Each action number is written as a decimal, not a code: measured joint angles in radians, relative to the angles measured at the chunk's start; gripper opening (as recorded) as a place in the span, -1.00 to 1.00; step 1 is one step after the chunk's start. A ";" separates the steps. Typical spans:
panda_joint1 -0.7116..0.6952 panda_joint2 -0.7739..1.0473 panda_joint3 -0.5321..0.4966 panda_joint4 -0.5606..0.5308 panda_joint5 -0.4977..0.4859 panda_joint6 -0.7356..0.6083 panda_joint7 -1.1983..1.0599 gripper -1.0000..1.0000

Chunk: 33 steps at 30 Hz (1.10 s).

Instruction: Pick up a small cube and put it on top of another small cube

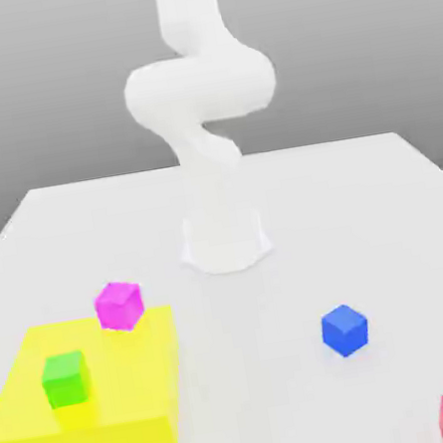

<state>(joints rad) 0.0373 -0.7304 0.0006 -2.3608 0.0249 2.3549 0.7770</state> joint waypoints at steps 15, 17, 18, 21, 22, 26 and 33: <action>0.247 0.528 0.108 -0.429 0.092 0.403 -0.107 0.00; 0.264 0.620 0.142 -0.496 0.057 0.473 -0.088 0.00; 0.274 0.668 0.152 -0.525 0.020 0.510 -0.066 0.00; 0.287 0.787 0.135 -0.535 -0.071 0.604 -0.007 0.00; 0.301 0.824 0.114 -0.530 -0.099 0.633 0.013 0.00; 0.385 0.969 0.022 -0.506 -0.143 0.751 0.048 0.00; 0.401 1.003 0.005 -0.500 -0.149 0.779 0.056 -1.00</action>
<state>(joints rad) 0.4388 0.2726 0.0058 -2.8609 -0.1242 3.1338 0.8329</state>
